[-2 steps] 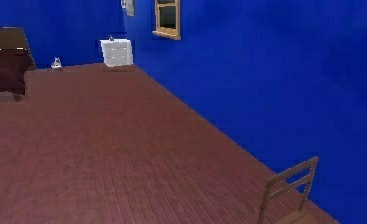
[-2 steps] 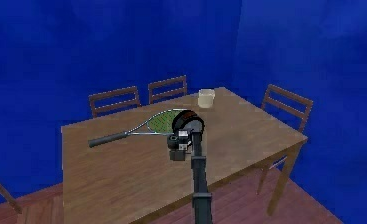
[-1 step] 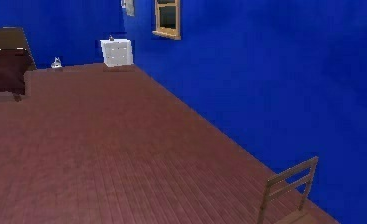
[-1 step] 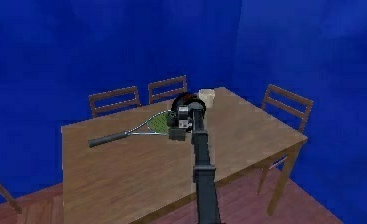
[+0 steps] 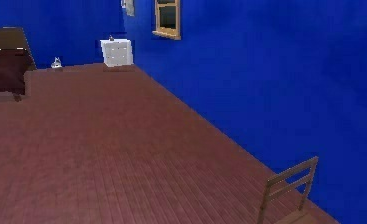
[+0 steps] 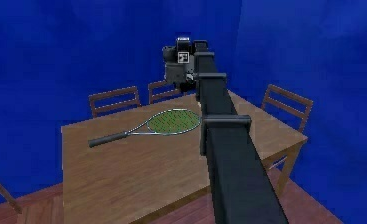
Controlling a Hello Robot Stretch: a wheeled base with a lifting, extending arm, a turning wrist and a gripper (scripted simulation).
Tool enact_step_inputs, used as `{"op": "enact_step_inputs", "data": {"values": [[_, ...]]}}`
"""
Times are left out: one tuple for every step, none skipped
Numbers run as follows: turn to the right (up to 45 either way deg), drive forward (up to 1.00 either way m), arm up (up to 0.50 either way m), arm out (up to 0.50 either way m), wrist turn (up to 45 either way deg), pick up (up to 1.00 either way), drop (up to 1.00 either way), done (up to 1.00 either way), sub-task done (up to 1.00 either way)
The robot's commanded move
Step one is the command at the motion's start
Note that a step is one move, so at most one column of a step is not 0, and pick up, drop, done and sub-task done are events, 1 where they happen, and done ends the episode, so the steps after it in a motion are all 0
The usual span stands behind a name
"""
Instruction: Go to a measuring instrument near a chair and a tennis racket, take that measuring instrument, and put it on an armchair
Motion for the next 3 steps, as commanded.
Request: {"op": "enact_step_inputs", "data": {"values": [[0.0, 0.00, 0.00, 0.00, -45.0, 0.00, 0.00, 0.00, 0.00], [0.0, 0.00, 0.00, 0.00, -45.0, 0.00, 0.00, 0.00, 0.00], [0.0, 0.00, 0.00, 0.00, -45.0, 0.00, 0.00, 0.00, 0.00]]}}
